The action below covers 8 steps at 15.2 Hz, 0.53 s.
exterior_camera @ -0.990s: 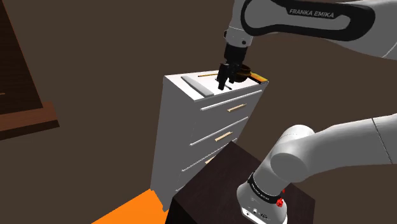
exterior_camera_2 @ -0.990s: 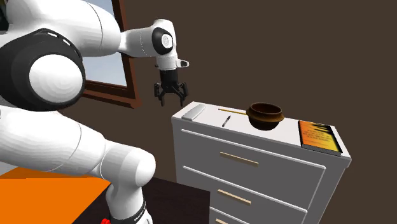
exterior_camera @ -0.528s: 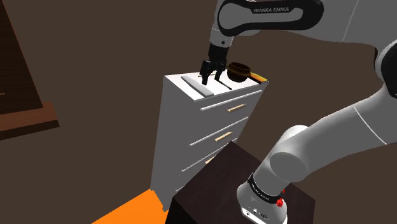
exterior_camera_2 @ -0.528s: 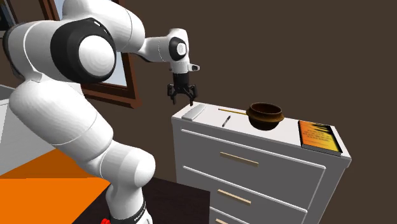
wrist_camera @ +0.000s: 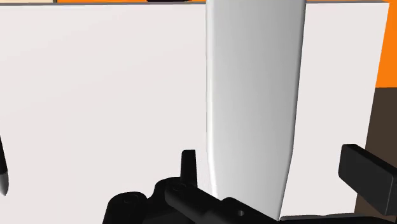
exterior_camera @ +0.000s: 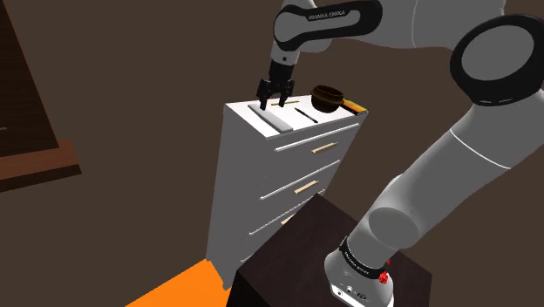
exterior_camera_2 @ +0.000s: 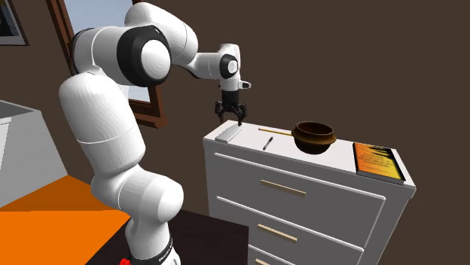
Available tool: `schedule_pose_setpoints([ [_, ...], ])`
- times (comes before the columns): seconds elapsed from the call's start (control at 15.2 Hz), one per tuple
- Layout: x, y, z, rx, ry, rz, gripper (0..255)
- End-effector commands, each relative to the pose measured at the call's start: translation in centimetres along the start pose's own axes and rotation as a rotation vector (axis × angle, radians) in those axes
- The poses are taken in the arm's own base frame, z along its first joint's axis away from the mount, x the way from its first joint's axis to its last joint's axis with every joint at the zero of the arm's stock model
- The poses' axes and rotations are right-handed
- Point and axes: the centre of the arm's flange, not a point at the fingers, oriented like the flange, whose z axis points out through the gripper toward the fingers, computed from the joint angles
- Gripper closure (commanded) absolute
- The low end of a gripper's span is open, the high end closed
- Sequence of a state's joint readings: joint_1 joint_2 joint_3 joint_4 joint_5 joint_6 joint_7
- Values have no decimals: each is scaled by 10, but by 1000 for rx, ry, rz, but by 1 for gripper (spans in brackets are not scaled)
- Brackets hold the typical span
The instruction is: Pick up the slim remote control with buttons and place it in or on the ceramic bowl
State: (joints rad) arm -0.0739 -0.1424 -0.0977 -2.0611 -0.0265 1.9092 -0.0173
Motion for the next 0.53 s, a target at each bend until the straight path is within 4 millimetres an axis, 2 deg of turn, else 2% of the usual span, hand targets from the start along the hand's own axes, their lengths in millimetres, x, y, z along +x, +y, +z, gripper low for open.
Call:
schedule_pose_setpoints([
  [0.0, 8, 2, 8, 3, 3, 9, 0],
  [0.4, 9, 1, 42, 3, 3, 9, 0],
  [0.46, 8, 1, 42, 3, 3, 9, 0],
])
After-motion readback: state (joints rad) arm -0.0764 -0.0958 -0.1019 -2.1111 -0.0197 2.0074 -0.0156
